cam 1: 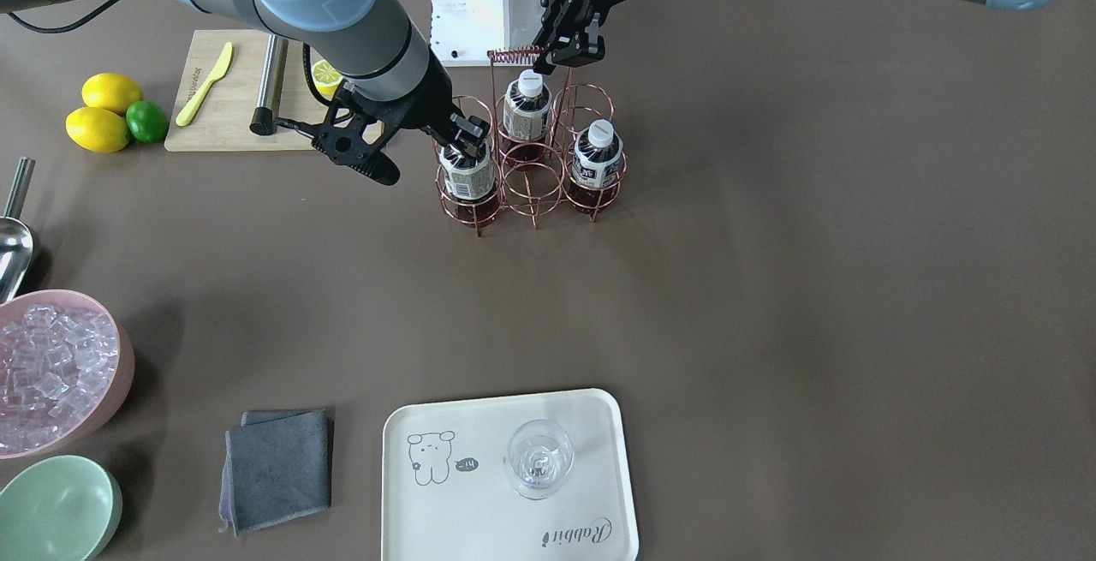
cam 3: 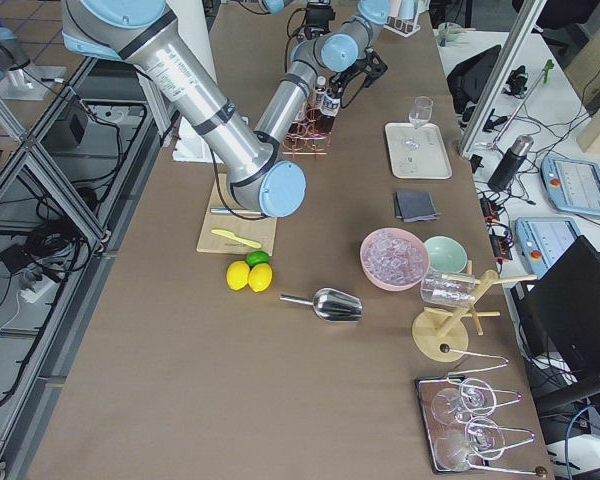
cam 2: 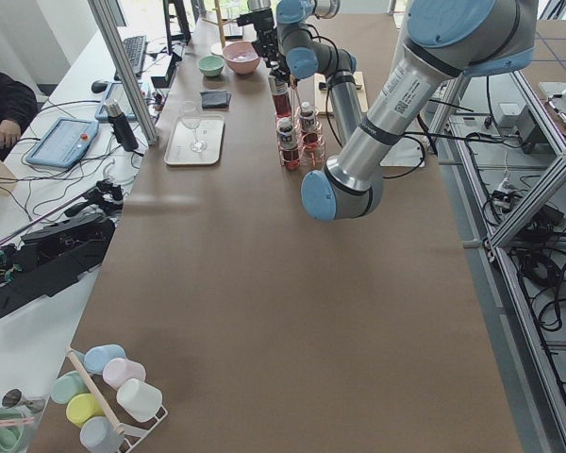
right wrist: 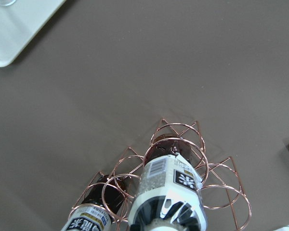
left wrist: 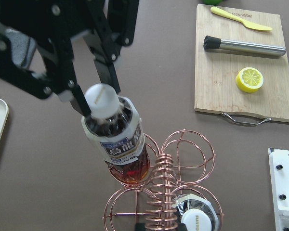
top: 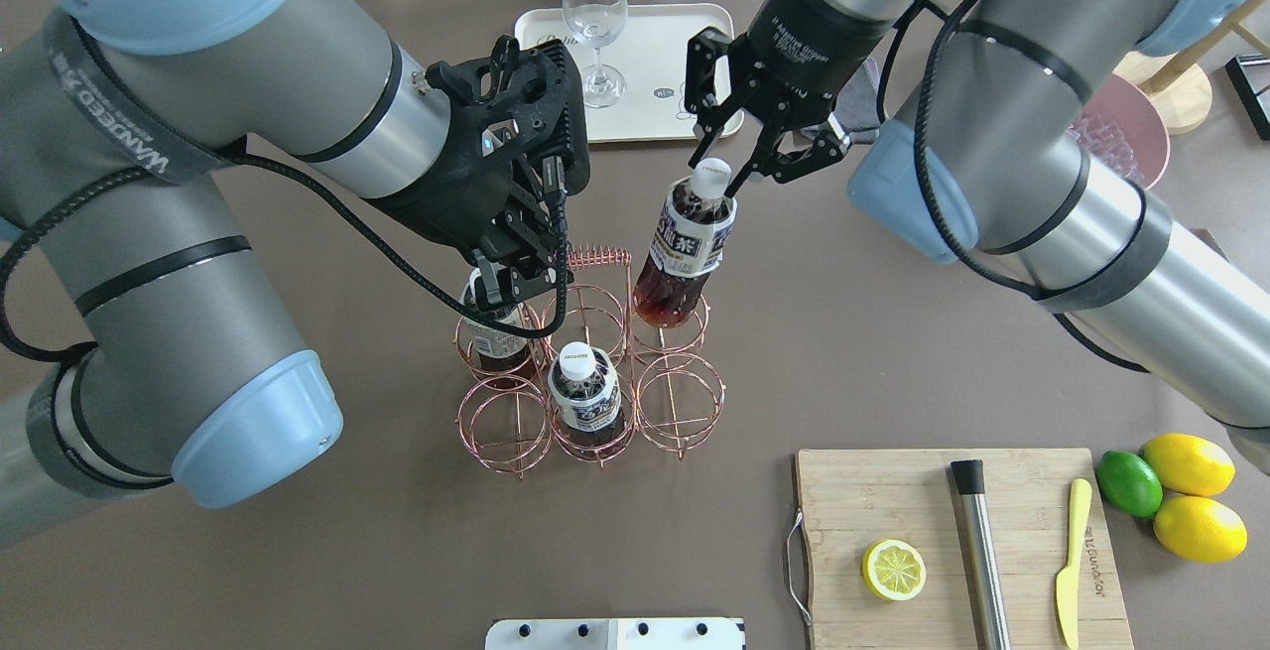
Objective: Take tea from basket to plate
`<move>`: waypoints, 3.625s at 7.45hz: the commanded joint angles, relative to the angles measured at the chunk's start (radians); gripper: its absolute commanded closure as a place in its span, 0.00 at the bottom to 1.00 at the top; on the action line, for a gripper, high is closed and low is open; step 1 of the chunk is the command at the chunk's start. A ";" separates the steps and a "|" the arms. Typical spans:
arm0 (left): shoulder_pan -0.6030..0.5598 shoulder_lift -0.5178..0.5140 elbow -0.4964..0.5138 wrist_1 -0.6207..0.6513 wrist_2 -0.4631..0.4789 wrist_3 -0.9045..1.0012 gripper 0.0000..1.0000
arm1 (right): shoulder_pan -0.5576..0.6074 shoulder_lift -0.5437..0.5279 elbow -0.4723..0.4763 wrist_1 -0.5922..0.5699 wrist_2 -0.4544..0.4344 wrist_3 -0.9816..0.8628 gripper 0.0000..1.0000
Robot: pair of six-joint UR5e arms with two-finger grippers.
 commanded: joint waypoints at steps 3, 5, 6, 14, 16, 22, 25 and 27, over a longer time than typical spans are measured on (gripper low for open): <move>-0.011 0.002 -0.037 0.005 -0.003 -0.002 1.00 | 0.126 0.040 -0.067 -0.017 0.053 -0.223 1.00; -0.023 0.011 -0.077 0.012 -0.005 -0.002 1.00 | 0.156 0.174 -0.372 0.007 0.053 -0.435 1.00; -0.023 0.020 -0.100 0.012 -0.008 -0.003 1.00 | 0.175 0.251 -0.575 0.059 0.052 -0.532 1.00; -0.476 0.259 -0.114 0.018 -0.215 0.272 1.00 | 0.134 0.454 -1.115 0.415 -0.126 -0.752 1.00; -0.599 0.311 -0.027 0.019 -0.238 0.478 1.00 | 0.132 0.476 -1.133 0.414 -0.128 -0.761 0.00; -0.781 0.347 0.185 0.007 -0.238 0.823 1.00 | 0.192 0.260 -0.577 0.056 -0.111 -0.811 0.00; -0.802 0.226 0.356 0.009 -0.238 0.844 1.00 | 0.288 -0.075 -0.126 -0.264 -0.129 -1.176 0.00; -0.796 0.146 0.484 0.004 -0.168 0.895 1.00 | 0.388 -0.449 0.079 -0.258 -0.149 -1.436 0.00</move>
